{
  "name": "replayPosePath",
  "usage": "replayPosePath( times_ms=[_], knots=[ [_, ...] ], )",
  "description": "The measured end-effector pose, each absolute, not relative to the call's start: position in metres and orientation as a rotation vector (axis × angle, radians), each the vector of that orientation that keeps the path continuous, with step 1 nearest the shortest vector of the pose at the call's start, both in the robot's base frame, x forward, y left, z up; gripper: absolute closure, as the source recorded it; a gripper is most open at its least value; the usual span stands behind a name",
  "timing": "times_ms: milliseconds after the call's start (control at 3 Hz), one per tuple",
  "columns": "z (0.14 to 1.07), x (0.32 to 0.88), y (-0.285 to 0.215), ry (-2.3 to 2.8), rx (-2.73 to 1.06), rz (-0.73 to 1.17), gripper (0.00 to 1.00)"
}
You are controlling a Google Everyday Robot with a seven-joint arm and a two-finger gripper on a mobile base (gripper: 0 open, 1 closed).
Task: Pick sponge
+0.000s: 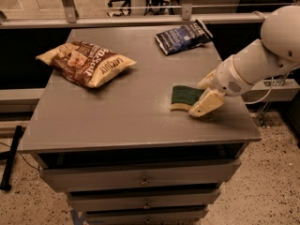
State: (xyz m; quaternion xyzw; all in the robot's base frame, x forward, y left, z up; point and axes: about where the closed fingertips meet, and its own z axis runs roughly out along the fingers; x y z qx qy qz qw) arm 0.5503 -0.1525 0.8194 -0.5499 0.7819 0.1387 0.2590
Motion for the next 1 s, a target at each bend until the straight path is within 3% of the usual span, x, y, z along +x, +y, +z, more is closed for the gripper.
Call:
replayPosePath(
  times_ms=[667,1000],
  knots=[
    [0.846,0.559,-0.145,2.057,-1.476,0.392,0.86],
    [0.885,0.566,-0.147,2.051,-1.405,0.399,1.00]
  ],
)
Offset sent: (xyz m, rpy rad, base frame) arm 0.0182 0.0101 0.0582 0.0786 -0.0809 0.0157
